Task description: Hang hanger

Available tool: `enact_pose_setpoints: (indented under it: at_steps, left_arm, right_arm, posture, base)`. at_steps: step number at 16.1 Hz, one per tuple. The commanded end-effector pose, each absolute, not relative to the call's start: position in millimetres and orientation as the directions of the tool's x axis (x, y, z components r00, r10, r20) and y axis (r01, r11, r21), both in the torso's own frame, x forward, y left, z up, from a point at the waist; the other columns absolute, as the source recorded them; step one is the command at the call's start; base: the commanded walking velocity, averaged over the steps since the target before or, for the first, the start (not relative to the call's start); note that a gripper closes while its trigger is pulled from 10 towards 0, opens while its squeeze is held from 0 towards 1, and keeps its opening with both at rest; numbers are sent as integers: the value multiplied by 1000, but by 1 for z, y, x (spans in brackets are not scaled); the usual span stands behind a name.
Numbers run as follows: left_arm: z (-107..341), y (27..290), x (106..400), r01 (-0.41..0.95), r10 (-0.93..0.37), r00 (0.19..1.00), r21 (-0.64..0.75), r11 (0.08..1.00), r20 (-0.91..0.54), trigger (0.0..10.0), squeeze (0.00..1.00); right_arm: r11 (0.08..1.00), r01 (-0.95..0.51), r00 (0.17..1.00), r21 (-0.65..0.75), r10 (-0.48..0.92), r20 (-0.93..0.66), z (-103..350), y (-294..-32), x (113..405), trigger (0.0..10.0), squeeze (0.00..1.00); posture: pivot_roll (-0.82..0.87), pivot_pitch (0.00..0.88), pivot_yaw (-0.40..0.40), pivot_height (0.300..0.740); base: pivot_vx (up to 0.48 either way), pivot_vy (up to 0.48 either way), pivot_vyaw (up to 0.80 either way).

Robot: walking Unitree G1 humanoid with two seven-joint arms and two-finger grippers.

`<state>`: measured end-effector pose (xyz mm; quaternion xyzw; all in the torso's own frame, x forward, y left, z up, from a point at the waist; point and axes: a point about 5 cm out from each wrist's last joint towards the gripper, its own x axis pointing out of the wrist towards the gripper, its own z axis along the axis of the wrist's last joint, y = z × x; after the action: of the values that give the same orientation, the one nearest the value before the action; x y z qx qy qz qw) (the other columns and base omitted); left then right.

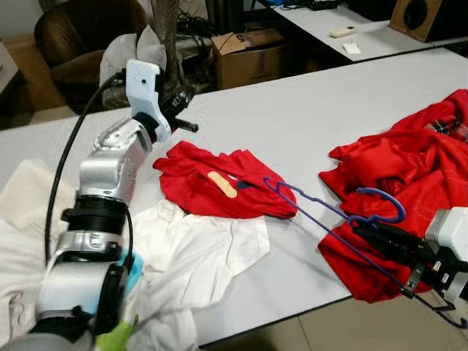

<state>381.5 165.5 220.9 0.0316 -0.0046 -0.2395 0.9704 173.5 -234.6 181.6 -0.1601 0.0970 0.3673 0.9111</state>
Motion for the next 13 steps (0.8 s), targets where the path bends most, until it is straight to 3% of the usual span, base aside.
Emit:
enact_pose_setpoints:
  at_steps: [1,2,3,6,10,13]
  left_arm:
    - [203,169,379,478,-468,877,102,872,-110,0,0]
    - [171,170,370,523,-485,838,116,844,-248,10000,0]
    - [154,174,363,526,-480,831,118,842,-282,10000,1000]
    - [142,178,351,564,-530,813,99,820,-243,10000,1000]
    - [137,181,347,529,-523,820,-40,848,-234,10000,1000]
    - [131,174,348,548,-537,805,-32,836,-252,10000,1000]
  right_arm:
    - [677,-699,714,-230,642,-281,183,-233,173,10000,0]
    - [676,-703,709,-220,643,-288,181,-232,170,10000,0]
    - [676,-705,707,-215,644,-294,180,-232,168,10000,0]
    - [671,-713,698,-205,649,-304,178,-232,168,10000,0]
    - [655,-729,681,-200,665,-307,178,-231,173,10000,0]
    - [649,-734,676,-200,669,-309,177,-230,175,10000,0]
  posture:
    - [-177,0,132,740]
    - [-184,0,136,740]
    - [-185,0,134,740]
    - [-179,0,118,740]
    - [-161,0,94,740]
    - [-159,0,94,740]
  base:
    - [0,0,0]
    - [0,0,0]
    - [0,0,0]
    - [0,0,0]
    - [0,0,0]
    - [0,0,0]
